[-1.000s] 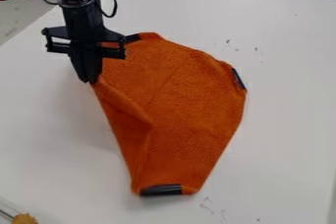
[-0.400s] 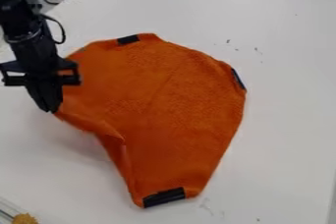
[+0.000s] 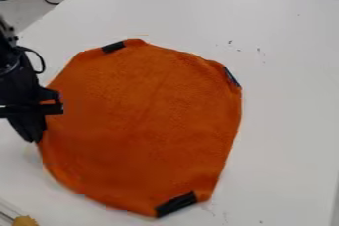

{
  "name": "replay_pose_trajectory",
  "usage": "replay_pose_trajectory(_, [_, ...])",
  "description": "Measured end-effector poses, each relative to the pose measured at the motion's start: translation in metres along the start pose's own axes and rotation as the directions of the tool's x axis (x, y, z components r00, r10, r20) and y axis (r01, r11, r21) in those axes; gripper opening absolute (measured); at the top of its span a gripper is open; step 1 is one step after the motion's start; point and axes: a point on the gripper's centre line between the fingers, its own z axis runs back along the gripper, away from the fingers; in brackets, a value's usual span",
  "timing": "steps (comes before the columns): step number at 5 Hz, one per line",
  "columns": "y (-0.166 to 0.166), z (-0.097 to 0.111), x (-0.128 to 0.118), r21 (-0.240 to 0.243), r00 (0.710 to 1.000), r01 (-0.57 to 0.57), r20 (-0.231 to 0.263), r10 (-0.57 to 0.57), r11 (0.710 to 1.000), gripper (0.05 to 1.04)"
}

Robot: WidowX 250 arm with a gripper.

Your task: Unfold from top right to bottom left

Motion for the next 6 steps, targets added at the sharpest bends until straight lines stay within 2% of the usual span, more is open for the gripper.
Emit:
replay_pose_trajectory(1, [0.01, -0.001, -0.004, 0.007, 1.0, -0.004, 0.005, 0.004, 1.0, 0.078])
replay_pose_trajectory(2, [0.015, -0.003, -0.003, 0.0, 0.999, 0.034, 0.004, -0.034, 0.999, 0.23])
replay_pose_trajectory(3, [0.019, -0.002, 0.001, 0.003, 0.999, 0.044, -0.004, -0.044, 0.999, 0.486])
replay_pose_trajectory(4, [0.023, 0.002, -0.002, 0.028, 0.998, 0.043, -0.046, -0.042, 0.999, 0.797])
replay_pose_trajectory(5, [0.026, 0.017, 0.005, 0.056, 0.997, 0.067, -0.049, -0.064, 0.996, 0.999])
replay_pose_trajectory(6, [0.024, 0.032, 0.018, 0.075, 0.99, 0.132, -0.063, -0.128, 0.988, 1.004])
